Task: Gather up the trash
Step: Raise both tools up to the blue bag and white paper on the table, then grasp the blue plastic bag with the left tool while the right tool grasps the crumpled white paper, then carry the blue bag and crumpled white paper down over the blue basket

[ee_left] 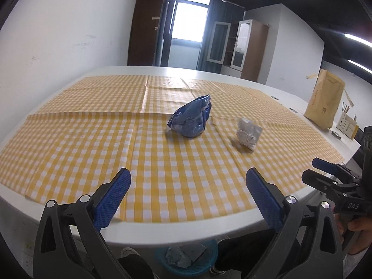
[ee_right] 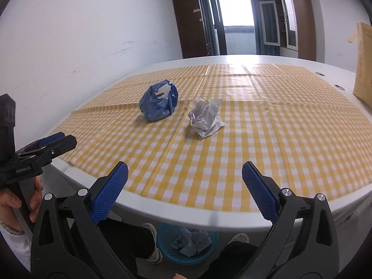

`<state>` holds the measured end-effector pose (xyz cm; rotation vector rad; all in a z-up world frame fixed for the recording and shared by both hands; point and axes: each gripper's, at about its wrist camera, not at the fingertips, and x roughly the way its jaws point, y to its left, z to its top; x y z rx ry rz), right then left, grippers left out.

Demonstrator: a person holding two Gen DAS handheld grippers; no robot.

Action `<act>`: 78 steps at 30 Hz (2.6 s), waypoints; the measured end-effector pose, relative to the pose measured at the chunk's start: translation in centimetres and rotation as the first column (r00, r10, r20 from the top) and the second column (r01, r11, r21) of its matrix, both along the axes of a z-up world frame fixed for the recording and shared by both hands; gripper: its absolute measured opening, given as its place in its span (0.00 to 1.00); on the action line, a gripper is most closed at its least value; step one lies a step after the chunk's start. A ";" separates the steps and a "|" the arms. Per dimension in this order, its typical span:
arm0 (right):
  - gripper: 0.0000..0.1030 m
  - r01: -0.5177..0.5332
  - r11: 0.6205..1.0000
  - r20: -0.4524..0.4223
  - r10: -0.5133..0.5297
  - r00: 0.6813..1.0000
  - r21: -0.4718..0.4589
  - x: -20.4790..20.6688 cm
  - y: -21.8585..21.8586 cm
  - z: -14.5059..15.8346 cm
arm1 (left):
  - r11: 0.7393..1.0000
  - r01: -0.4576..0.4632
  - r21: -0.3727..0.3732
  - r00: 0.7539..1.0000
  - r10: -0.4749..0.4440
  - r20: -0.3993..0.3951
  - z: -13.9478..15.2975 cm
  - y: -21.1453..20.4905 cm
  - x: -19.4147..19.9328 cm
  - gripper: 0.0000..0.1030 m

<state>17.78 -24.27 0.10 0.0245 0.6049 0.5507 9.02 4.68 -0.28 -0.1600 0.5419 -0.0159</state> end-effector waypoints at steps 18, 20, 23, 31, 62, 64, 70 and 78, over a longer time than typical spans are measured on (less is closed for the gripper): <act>0.79 0.006 1.000 -0.172 -0.007 0.985 -0.008 11.3 3.3 -1.5 | 1.000 0.012 -0.023 0.987 -0.015 -0.157 -1.0 1.4 12.4 0.92; 0.77 0.003 0.999 -0.172 -0.009 0.985 -0.035 12.3 4.1 -1.4 | 1.000 0.011 -0.008 0.986 -0.012 -0.166 -1.0 1.2 13.4 0.90; 0.71 0.023 0.997 -0.193 -0.037 0.981 -0.076 13.9 5.0 -1.6 | 1.000 0.022 -0.006 0.982 -0.023 -0.190 -1.0 0.9 15.4 0.88; 0.47 -0.009 0.996 -0.261 -0.015 0.965 -0.090 16.4 6.0 -3.1 | 0.998 0.050 0.046 0.965 -0.036 -0.260 -1.7 -0.1 19.5 0.66; 0.30 -0.050 0.998 -0.138 0.045 0.989 -0.030 7.8 3.8 -0.6 | 0.997 0.072 -0.038 0.995 -0.075 -0.066 0.6 -0.5 9.7 0.42; 0.30 -0.049 0.999 -0.131 0.045 0.990 -0.024 7.0 3.5 -0.5 | 0.996 0.081 -0.037 0.995 -0.083 -0.059 0.8 -0.8 8.8 0.42; 0.30 -0.044 0.999 -0.094 0.040 0.995 -0.033 3.8 1.8 -0.4 | 0.994 0.101 -0.053 0.994 -0.102 -0.026 1.5 -1.7 5.6 0.42; 0.30 -0.064 0.998 -0.078 0.062 0.995 -0.016 0.5 1.2 0.1 | 0.991 0.112 -0.078 0.994 -0.113 -0.002 1.5 -2.4 1.7 0.42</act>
